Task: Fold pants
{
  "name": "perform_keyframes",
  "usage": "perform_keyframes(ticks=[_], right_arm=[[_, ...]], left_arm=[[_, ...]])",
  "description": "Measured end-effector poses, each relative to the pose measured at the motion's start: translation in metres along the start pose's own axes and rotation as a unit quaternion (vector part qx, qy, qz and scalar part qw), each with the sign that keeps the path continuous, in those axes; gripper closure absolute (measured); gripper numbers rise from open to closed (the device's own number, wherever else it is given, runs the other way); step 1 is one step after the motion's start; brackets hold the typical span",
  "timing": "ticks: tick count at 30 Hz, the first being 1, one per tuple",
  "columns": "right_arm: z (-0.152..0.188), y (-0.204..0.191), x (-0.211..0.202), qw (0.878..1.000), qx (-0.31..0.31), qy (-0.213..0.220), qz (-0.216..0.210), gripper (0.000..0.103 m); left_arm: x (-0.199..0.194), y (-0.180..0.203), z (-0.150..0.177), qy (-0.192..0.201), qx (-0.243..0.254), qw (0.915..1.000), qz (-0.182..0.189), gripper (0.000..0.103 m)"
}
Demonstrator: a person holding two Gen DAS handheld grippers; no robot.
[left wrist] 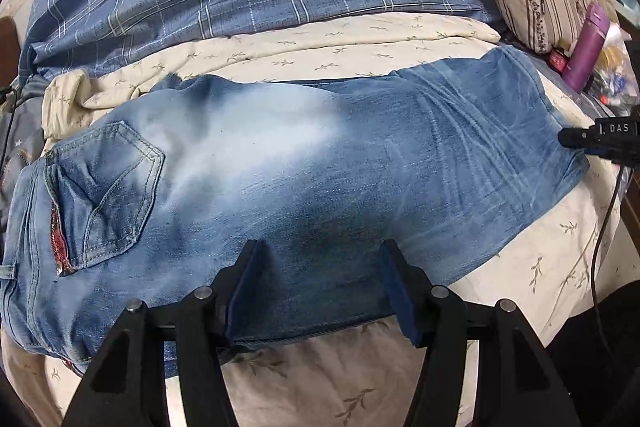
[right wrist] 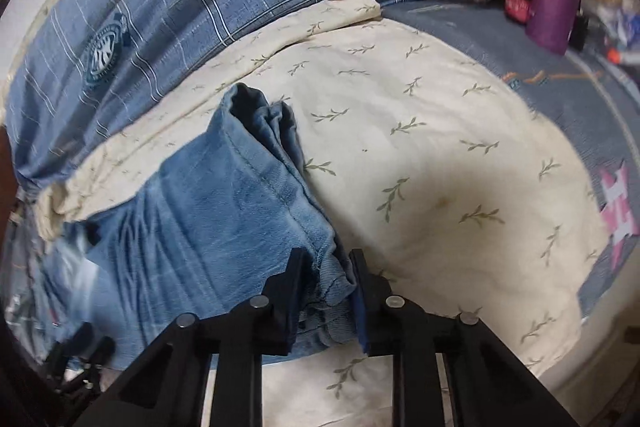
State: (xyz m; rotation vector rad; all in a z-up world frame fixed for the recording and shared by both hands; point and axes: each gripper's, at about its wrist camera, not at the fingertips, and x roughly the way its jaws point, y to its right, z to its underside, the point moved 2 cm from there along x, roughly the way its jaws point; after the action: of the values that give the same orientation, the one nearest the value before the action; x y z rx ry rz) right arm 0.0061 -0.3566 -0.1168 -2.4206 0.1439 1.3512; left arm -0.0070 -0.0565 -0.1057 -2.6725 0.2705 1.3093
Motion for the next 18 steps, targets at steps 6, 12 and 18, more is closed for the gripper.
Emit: perform_keyframes(ticks=[6,12,18], right_arm=[[0.012,-0.021,-0.013,0.991,-0.077,0.045,0.095,0.083],[-0.004,0.013,-0.019,0.998,0.067,0.013,0.000,0.081],[-0.013,0.009,-0.052,0.989,0.091,0.101,-0.054,0.079]], left_arm=[[-0.012,-0.015,-0.002,0.021,-0.020,0.9996,0.007,0.042],[-0.004,-0.034,0.001,-0.007,-0.059,0.9980,0.023,0.042],[-0.005,-0.039,0.000,-0.002,-0.078,0.9967,0.026,0.042]])
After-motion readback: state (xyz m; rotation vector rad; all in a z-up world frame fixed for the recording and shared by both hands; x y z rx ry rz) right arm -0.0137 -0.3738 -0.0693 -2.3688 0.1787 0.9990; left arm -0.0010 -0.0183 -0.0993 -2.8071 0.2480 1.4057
